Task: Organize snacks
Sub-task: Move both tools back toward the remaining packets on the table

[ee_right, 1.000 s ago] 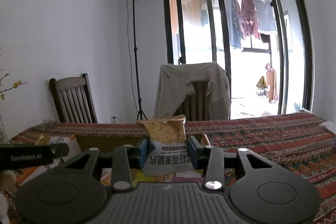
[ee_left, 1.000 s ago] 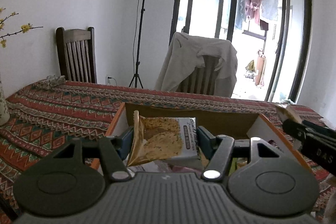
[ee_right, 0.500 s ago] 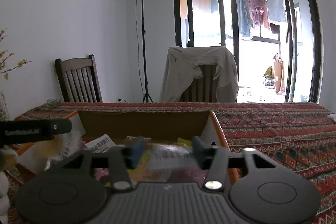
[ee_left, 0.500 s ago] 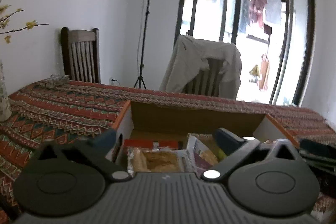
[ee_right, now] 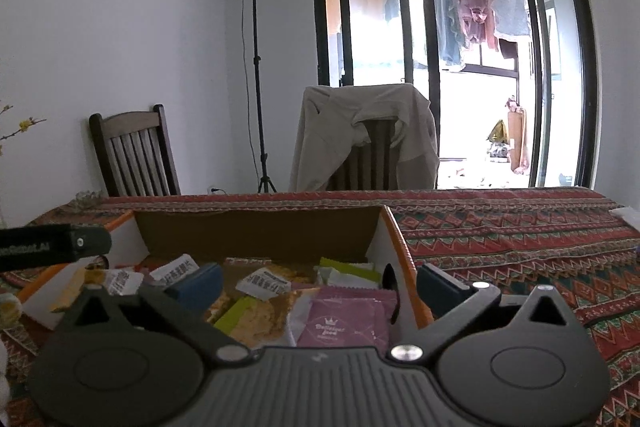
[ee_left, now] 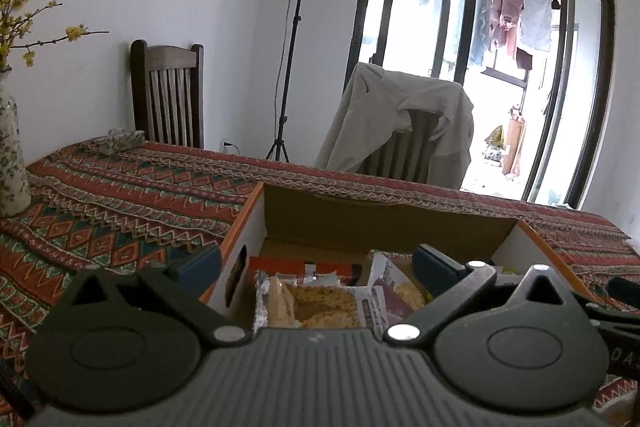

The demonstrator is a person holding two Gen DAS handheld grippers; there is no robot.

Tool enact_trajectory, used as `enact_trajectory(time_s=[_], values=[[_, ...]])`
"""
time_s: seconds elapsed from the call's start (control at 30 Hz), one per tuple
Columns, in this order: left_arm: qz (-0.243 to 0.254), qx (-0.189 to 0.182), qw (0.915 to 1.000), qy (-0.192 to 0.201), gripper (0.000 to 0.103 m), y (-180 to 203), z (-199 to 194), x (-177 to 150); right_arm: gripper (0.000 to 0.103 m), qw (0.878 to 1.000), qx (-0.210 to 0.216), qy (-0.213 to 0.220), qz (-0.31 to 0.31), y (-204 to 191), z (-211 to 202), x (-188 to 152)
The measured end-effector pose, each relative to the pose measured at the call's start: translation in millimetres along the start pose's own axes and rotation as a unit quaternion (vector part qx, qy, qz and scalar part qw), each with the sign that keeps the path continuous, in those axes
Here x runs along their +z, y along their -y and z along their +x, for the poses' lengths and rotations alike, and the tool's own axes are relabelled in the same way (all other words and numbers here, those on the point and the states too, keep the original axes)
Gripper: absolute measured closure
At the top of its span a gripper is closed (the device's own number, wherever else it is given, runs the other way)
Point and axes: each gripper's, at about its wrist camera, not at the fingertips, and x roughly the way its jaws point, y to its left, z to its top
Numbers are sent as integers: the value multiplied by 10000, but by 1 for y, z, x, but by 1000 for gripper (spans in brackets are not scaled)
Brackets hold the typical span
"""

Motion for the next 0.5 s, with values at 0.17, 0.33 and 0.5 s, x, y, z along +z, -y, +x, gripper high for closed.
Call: enact_trajectory(time_s=[0.17, 0.33, 0.5], values=[[-22, 55, 10000, -6, 0, 1, -2, 2, 0, 10000, -65, -23, -15, 2, 0, 1], [-4, 146, 9999, -25, 0, 2, -12, 12, 0, 9999, -74, 50, -61, 0, -4, 5], [79, 159, 9997, -183, 0, 5, -23, 22, 0, 9999, -117, 37, -48, 0, -16, 17]])
